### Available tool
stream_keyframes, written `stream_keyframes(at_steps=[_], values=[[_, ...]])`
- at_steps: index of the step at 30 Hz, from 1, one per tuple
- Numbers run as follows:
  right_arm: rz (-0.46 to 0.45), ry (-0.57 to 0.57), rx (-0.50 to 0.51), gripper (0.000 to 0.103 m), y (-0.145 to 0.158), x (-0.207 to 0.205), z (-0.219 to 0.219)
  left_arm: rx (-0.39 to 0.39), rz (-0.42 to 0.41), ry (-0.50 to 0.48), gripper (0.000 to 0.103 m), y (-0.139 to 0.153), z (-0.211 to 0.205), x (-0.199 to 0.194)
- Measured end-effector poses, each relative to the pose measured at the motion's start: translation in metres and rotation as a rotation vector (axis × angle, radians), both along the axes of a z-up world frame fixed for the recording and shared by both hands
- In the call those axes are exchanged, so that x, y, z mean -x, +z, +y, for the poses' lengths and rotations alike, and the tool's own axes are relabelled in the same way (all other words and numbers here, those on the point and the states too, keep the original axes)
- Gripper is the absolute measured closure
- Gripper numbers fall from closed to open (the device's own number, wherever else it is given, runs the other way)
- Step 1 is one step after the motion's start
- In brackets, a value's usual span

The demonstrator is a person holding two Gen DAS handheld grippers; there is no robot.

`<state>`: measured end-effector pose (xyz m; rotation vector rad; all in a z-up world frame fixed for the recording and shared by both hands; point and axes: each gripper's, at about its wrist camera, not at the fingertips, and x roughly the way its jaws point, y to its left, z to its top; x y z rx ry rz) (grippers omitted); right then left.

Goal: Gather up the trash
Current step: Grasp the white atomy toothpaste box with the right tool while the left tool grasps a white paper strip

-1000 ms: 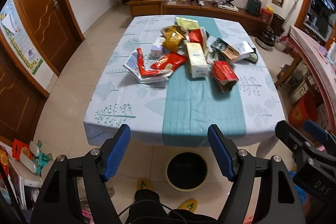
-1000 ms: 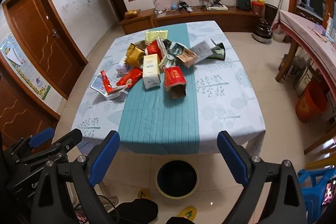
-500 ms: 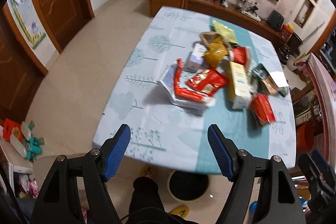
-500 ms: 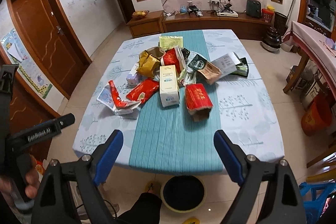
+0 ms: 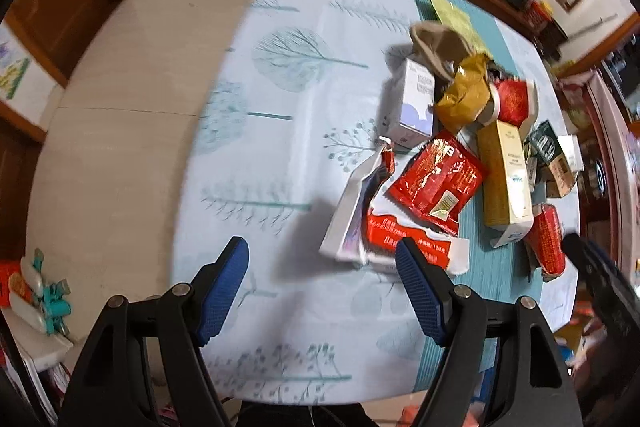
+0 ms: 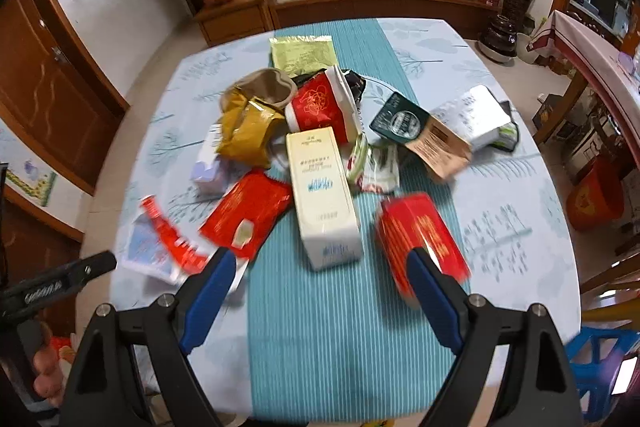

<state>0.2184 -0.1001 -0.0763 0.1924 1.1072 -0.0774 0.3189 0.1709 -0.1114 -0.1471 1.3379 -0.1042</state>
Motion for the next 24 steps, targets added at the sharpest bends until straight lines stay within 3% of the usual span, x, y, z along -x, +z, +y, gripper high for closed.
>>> stream_keyframes(at_steps=[10,12,17,20,24], values=[[0.116,-0.012,0.046,0.017,-0.053,-0.069,0.001,0.029,0.108,-0.128,0.029,-0.053,-0.030,-0.044],[0.145,0.004,0.058,0.025,-0.063,-0.075,0.002,0.040,0.119,-0.144,0.036,-0.057,-0.034,-0.050],[0.211,0.053,0.078,0.045,-0.087,-0.084,0.007,0.045,0.142,-0.181,0.081,-0.066,-0.045,-0.057],[0.210,0.038,0.050,0.048,-0.090,-0.084,0.005,0.061,0.123,-0.198,0.094,-0.065,-0.049,-0.055],[0.197,0.020,0.001,0.049,-0.081,-0.078,0.004,0.034,0.045,-0.220,0.096,-0.052,-0.064,-0.043]])
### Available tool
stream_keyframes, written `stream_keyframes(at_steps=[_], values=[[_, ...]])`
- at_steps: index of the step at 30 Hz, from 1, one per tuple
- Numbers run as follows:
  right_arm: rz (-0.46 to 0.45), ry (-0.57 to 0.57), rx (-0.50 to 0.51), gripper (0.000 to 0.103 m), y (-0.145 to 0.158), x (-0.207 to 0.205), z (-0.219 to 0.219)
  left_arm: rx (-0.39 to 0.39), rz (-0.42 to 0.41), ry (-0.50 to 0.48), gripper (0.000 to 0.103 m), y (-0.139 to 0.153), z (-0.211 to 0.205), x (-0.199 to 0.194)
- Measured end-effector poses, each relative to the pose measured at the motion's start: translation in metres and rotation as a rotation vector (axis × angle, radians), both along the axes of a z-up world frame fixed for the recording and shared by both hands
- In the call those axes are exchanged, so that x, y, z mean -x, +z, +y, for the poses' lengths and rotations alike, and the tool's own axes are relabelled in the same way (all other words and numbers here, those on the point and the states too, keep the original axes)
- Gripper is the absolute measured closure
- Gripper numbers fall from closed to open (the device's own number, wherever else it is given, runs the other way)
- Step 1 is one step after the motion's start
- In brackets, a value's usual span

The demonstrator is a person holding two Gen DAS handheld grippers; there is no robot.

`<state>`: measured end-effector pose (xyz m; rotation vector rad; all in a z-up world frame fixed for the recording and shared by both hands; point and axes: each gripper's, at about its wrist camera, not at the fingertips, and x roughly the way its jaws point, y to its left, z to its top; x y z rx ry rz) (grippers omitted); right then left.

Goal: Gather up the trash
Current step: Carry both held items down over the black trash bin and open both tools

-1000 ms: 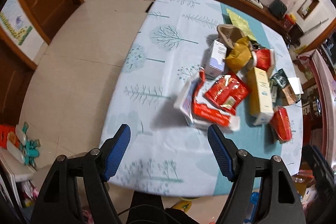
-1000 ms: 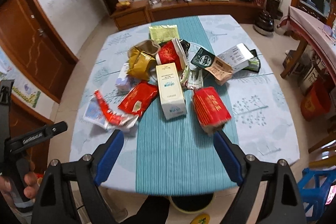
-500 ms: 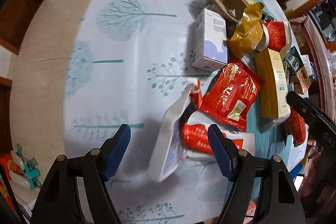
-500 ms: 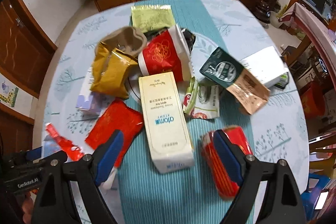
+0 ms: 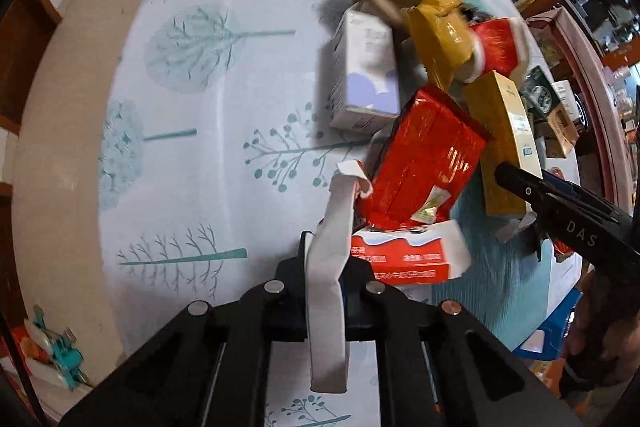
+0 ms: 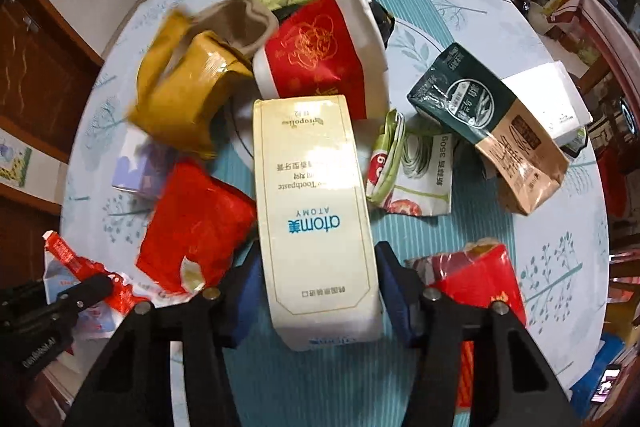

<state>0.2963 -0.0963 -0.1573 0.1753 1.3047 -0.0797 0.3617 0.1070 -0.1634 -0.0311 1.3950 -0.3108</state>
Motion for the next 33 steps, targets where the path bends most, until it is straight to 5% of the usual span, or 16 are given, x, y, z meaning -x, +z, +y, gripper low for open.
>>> stream_keyframes(at_steps=[11,19,28,33], values=[[-0.124,0.029,-0.086,0.049,0.059,0.056,0.003,-0.013,-0.150,0.046,0.096,0.064,-0.012,0.053],[-0.169,0.173,-0.165,0.049,0.089,0.160,-0.012,-0.027,-0.266,0.159,0.096,0.124,-0.017,0.168],[-0.128,0.268,-0.179,0.049,0.082,0.284,-0.048,-0.077,-0.239,0.175,0.096,0.121,-0.046,0.291],[-0.051,0.224,-0.224,0.049,0.054,0.329,-0.064,-0.129,-0.188,0.136,0.096,0.100,-0.059,0.326]])
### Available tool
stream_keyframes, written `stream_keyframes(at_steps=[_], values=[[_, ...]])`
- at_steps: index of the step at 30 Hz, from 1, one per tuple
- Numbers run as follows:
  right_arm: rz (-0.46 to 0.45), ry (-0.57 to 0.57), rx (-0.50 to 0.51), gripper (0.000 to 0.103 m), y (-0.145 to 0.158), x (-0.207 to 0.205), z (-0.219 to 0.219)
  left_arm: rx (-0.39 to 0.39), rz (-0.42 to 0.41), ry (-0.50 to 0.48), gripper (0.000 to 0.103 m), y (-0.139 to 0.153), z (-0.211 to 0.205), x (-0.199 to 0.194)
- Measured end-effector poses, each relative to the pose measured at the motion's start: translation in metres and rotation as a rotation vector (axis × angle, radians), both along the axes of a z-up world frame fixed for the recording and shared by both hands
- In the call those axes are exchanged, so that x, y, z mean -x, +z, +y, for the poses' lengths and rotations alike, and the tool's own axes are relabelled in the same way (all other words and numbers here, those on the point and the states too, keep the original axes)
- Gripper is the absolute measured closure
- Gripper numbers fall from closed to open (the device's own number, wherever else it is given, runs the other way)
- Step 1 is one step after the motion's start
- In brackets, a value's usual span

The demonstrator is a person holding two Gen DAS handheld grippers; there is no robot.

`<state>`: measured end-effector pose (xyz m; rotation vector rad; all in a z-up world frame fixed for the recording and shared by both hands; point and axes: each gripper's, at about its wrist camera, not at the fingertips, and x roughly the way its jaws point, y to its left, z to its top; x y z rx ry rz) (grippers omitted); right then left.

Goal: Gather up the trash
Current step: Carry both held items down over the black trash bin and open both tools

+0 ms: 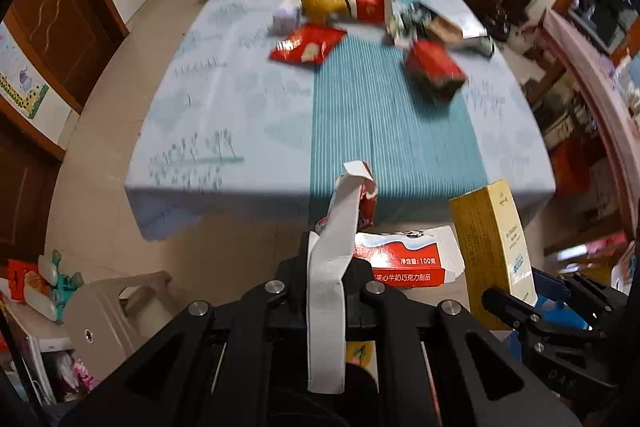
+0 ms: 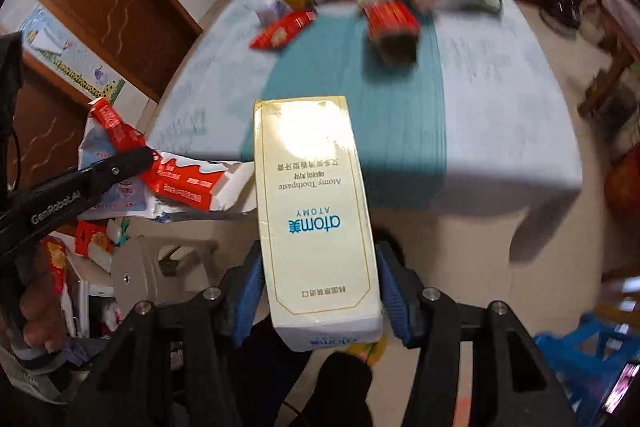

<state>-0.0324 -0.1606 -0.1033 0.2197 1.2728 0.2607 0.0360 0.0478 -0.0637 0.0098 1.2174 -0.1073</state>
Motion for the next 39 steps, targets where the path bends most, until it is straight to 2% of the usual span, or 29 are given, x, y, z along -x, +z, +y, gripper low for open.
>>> stream_keyframes(at_steps=[4,7,12,21,22,23,24,26,28,29,31,32,36,39], values=[[0.075,-0.042,-0.017,0.049,-0.035,0.018,-0.004,-0.052,0.034,-0.033,0.096,-0.031,-0.011,0.018],[0.140,-0.078,-0.021,0.049,-0.070,0.029,-0.005,-0.086,0.073,-0.061,0.096,-0.069,-0.020,0.024],[0.231,-0.145,-0.005,0.049,-0.136,0.033,-0.003,-0.124,0.146,-0.095,0.096,-0.148,-0.029,0.020],[0.338,-0.189,0.046,0.049,-0.280,0.007,0.007,-0.149,0.180,-0.129,0.094,-0.294,-0.047,-0.010],[0.342,-0.191,0.053,0.047,-0.293,0.003,0.008,-0.153,0.180,-0.134,0.087,-0.303,-0.048,-0.013],[0.347,-0.194,0.062,0.046,-0.308,-0.001,0.008,-0.158,0.179,-0.139,0.075,-0.318,-0.050,-0.017],[0.348,-0.200,0.063,0.046,-0.323,-0.007,0.009,-0.159,0.179,-0.141,0.067,-0.327,-0.051,-0.019],[0.344,-0.214,0.050,0.046,-0.344,-0.014,0.010,-0.164,0.187,-0.137,0.038,-0.345,-0.052,-0.024],[0.350,-0.248,0.019,0.046,-0.365,-0.020,0.008,-0.160,0.196,-0.115,0.028,-0.360,-0.047,-0.030],[0.352,-0.260,0.013,0.046,-0.371,-0.019,0.006,-0.161,0.198,-0.099,0.024,-0.365,-0.044,-0.033],[0.350,-0.293,0.027,0.034,-0.381,-0.020,0.004,-0.164,0.195,-0.081,0.022,-0.371,-0.040,-0.034],[0.337,-0.314,0.042,0.031,-0.382,-0.020,0.003,-0.167,0.193,-0.076,0.021,-0.372,-0.038,-0.034],[0.273,-0.349,0.040,0.030,-0.368,-0.013,0.005,-0.171,0.184,-0.078,0.020,-0.371,-0.031,-0.030],[0.265,-0.362,0.034,0.030,-0.361,-0.008,0.006,-0.157,0.172,-0.091,0.020,-0.362,-0.032,-0.026]])
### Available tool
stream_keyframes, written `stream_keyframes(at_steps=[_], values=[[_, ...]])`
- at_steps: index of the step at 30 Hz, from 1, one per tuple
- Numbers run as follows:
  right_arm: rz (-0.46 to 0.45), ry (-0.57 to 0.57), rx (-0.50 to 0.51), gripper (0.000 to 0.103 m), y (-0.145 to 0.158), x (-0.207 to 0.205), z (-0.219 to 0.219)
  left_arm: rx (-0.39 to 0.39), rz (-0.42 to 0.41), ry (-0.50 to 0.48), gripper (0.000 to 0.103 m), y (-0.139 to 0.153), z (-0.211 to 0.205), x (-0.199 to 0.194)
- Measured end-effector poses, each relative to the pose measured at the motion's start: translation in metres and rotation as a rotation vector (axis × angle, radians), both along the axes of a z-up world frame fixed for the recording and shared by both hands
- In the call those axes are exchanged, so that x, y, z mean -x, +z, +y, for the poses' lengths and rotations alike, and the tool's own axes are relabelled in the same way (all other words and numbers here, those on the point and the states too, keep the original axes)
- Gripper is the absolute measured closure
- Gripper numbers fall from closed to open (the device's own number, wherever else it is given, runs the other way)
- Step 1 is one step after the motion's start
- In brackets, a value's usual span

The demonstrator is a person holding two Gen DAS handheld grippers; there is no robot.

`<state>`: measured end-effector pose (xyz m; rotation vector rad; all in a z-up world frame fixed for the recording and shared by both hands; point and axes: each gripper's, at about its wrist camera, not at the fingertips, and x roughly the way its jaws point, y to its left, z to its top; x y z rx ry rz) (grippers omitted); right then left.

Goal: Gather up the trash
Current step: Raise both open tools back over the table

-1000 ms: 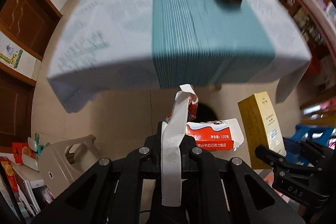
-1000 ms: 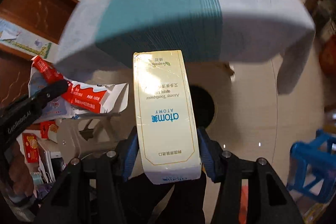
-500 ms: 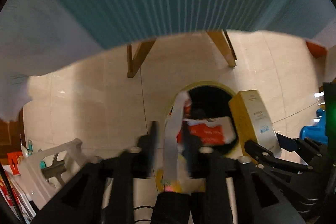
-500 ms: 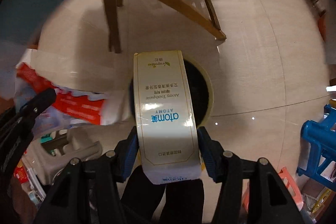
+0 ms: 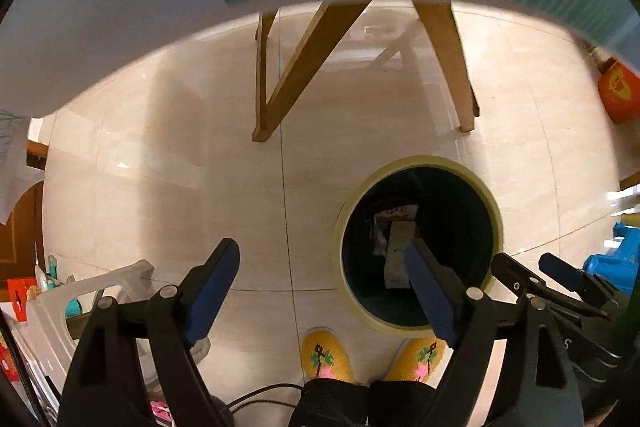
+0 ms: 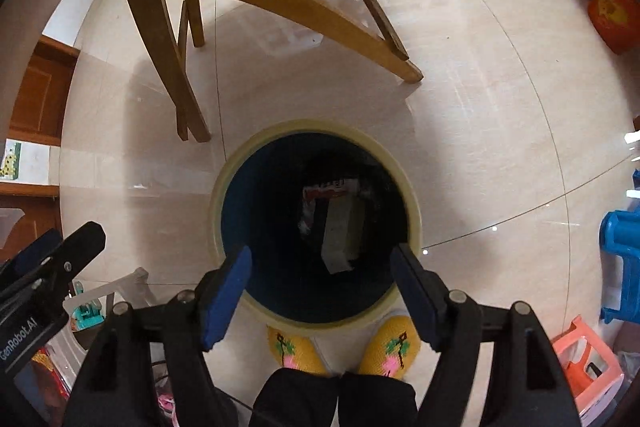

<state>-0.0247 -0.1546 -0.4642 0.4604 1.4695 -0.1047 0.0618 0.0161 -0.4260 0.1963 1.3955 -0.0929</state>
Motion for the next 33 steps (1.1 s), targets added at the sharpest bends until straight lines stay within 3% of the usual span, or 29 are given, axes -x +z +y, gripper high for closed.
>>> stream_keyframes(at_steps=[8,13,21,25,33], values=[[-0.008,0.004,0.011,0.030,0.020,0.011,-0.005,0.007,-0.002,-0.040,0.020,0.043,0.011,0.023],[-0.013,0.052,0.009,0.030,0.061,0.019,0.000,0.015,-0.009,-0.055,0.020,0.101,0.017,0.037],[-0.078,0.170,-0.013,0.030,0.183,0.035,0.009,0.041,-0.038,-0.058,0.020,0.218,0.032,0.057],[-0.133,0.197,-0.048,0.030,0.245,0.042,0.010,0.095,-0.060,-0.013,0.020,0.271,0.048,0.062],[-0.339,0.265,-0.065,0.030,0.364,0.041,0.007,0.207,-0.195,0.117,0.020,0.360,0.067,0.066]])
